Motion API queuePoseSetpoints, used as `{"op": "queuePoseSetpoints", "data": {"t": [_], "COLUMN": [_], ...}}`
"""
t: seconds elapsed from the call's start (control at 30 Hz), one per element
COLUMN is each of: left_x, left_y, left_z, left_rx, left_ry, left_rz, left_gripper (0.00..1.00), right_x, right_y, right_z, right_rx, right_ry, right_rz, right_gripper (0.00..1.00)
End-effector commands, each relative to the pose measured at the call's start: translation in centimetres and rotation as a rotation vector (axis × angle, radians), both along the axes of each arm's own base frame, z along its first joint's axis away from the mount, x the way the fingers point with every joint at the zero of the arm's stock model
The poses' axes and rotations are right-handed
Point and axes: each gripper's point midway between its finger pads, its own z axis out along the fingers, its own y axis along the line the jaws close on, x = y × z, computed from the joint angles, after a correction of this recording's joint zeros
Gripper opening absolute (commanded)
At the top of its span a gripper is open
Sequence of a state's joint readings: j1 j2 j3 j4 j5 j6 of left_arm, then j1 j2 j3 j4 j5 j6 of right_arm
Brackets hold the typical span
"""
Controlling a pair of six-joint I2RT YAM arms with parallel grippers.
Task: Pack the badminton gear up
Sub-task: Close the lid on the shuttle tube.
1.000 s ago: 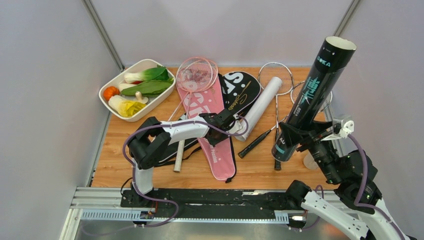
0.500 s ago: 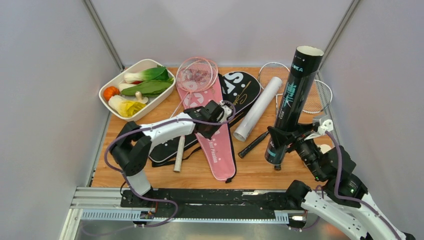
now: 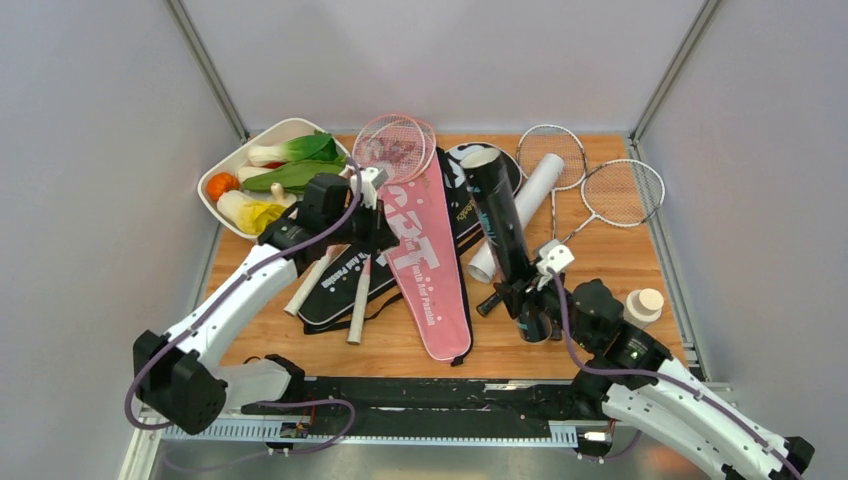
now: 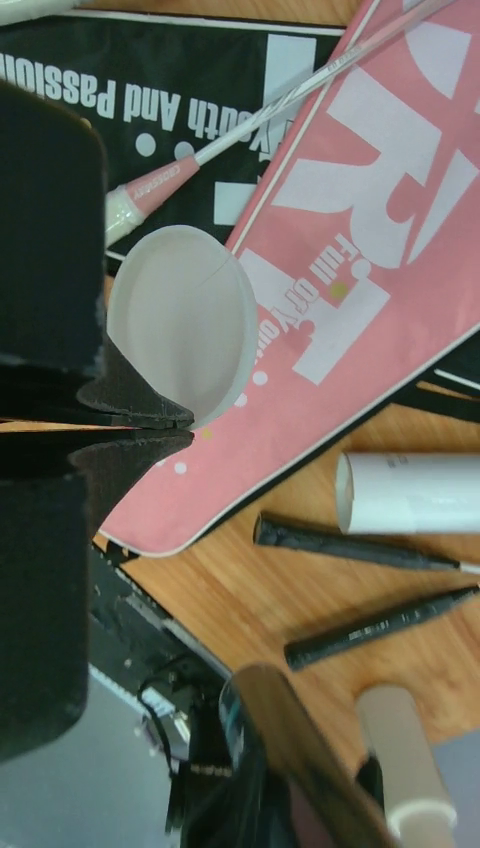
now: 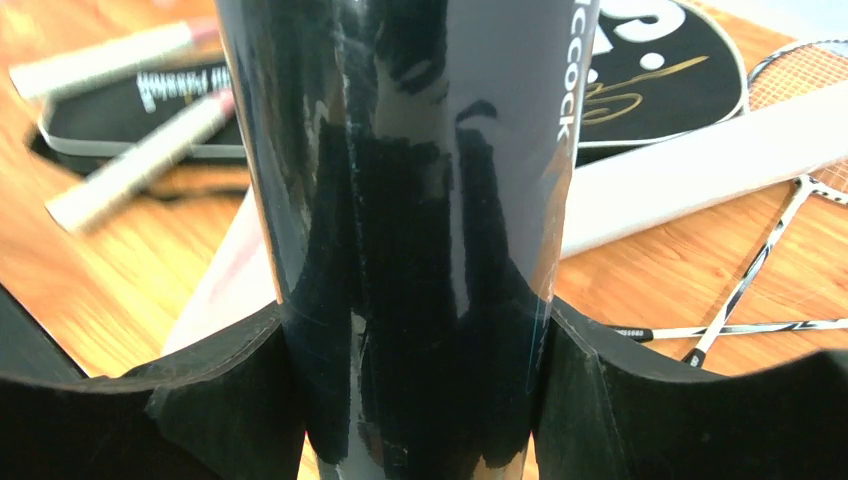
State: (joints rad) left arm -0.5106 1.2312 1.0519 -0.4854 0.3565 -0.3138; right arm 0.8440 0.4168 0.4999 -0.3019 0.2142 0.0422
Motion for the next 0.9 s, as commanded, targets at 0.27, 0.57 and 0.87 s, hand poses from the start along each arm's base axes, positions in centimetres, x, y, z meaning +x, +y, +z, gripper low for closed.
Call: {"op": "queuePoseSetpoints", "data": {"t": [0.27,0.57,0.87], "left_x": [-6.8,-11.4,-15.7], "left_y": [2.1,3.2,2.6], "left_z": [12.1,15.6,16.7], "left_rx": [-0.239,-0.304,-0.412], "left_ry": [-0.083,-0.145,-0.18], "left_rz": [-0.064,-0.136,-0.322], "left_gripper": [0.0,0.0,0.0], "right_x": [5.5,5.3,3.8], "right_y": [2.1,2.3,1.0], "right_z": [4.1,4.6,1.6], "right_rx": [-0.481,-0.703,-0.895], "right_ry": [-0.336,-0.514,-0.683], "right_rz": [0.077,0.231,0.35], "right_gripper": [0.0,0.0,0.0]}}
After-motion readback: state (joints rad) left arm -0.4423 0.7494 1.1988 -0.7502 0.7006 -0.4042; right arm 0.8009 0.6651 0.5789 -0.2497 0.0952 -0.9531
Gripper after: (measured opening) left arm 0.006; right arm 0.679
